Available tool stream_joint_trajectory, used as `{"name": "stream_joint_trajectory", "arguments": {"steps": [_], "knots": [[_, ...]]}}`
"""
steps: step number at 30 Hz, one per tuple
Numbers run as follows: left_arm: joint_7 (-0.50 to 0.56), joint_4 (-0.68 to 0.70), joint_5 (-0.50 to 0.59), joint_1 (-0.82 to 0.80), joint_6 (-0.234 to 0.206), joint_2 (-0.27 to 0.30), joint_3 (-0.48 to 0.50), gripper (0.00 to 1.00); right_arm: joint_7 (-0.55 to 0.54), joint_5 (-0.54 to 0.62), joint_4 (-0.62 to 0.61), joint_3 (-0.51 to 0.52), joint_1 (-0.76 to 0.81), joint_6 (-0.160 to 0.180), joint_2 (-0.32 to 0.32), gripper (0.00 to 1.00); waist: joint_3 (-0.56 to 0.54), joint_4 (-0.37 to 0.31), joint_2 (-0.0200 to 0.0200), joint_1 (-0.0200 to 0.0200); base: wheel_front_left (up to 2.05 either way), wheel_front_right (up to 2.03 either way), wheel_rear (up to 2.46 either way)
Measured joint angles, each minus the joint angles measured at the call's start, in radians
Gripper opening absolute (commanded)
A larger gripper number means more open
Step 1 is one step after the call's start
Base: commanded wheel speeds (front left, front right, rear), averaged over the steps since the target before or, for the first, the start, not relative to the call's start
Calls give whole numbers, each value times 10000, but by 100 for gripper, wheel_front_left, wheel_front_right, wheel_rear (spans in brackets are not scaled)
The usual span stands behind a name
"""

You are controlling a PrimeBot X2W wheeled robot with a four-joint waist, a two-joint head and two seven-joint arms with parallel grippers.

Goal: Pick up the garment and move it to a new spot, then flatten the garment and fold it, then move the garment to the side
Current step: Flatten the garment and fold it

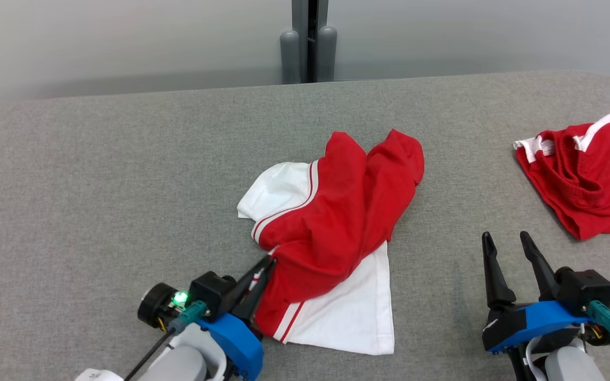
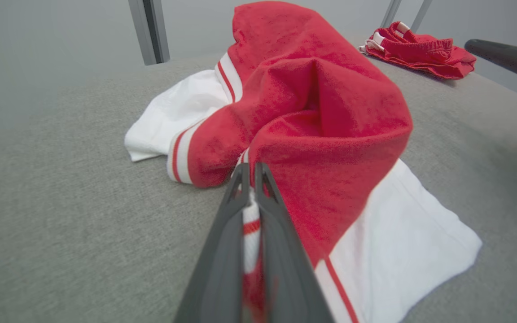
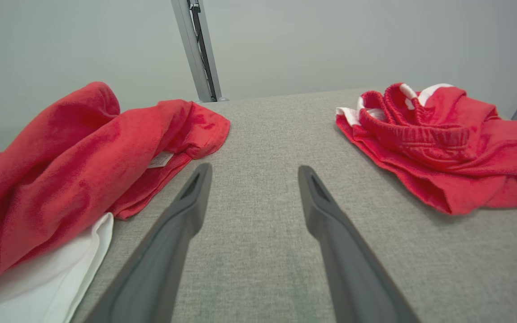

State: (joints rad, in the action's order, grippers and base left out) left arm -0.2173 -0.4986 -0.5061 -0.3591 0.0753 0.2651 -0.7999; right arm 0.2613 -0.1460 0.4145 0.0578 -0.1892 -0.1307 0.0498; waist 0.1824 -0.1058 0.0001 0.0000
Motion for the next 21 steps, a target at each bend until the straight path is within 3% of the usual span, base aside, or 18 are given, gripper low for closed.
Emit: {"name": "stream_joint_trajectory", "arguments": {"steps": [5,10,16,21], "knots": [[-236,17,-73,-475,-230,345,679,0,2,0,-2,-2,-69,0,0,100,32,18,0,0,0,0,0],[-316,-326,-123,-1347,-259,1057,1327,0,2,6,-8,-40,-143,0,0,100,166,-20,0,-1,0,0,0],[109,-1417,-303,-2606,-111,1768,1808,0,2,31,-33,-222,-357,0,0,100,478,-245,0,0,0,0,0],[316,-2399,-414,-3568,-31,1990,2067,0,2,31,-44,-391,-556,0,0,100,768,-530,0,0,0,0,0]]}}
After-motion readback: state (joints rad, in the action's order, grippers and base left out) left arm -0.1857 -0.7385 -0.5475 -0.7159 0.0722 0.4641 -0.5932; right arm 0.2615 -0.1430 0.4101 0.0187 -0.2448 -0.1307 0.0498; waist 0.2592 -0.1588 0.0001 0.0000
